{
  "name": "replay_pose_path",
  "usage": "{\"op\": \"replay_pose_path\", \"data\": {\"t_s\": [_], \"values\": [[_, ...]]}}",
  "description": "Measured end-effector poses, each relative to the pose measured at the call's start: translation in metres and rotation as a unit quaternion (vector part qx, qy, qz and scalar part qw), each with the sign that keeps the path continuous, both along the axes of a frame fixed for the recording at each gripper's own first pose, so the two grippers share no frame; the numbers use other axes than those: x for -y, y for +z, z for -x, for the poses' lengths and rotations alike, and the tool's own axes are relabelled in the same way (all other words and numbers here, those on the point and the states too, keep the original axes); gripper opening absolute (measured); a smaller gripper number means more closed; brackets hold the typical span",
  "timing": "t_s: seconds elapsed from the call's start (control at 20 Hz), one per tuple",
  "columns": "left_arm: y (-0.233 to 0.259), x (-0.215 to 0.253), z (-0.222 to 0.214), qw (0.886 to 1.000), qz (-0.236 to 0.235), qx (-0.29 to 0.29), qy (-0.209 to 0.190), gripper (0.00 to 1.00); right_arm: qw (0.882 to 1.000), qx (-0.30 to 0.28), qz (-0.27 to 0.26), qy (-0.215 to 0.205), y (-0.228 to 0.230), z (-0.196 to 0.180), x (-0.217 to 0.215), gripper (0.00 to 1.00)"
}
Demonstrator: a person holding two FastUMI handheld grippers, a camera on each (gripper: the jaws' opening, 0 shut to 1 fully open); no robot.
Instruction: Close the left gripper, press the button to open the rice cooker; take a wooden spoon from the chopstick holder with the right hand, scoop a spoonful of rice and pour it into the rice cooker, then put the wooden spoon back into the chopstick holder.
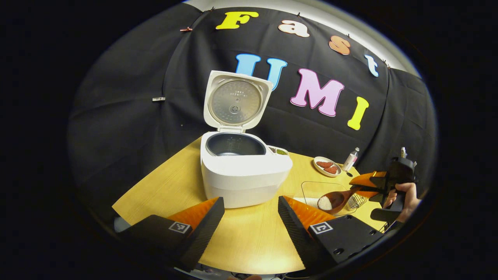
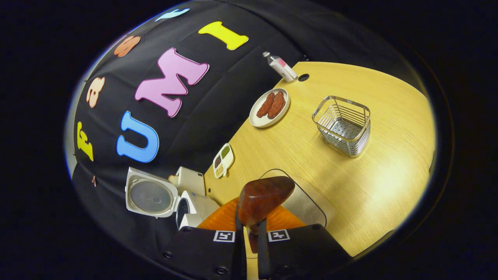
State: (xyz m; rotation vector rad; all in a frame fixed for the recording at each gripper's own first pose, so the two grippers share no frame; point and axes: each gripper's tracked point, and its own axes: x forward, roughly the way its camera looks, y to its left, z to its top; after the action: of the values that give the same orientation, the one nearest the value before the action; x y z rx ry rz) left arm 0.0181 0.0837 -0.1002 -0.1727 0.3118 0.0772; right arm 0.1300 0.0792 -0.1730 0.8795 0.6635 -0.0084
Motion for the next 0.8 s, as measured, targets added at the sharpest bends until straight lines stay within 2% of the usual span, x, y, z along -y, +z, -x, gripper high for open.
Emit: {"op": "replay_pose_path", "data": {"t_s": [0.3,0.8], "values": [[0.007,0.007,-0.002,1.0,-0.003,0.01,-0.009,0.96,0.997,0.001,-0.076,-0.029,0.034,-0.015,-0.006,0.16],[0.022,-0.014,-0.007,1.0,-0.004,0.023,0.007,0.96,0.991,0.038,-0.127,0.01,0.099,-0.049,-0.084,0.16]]}}
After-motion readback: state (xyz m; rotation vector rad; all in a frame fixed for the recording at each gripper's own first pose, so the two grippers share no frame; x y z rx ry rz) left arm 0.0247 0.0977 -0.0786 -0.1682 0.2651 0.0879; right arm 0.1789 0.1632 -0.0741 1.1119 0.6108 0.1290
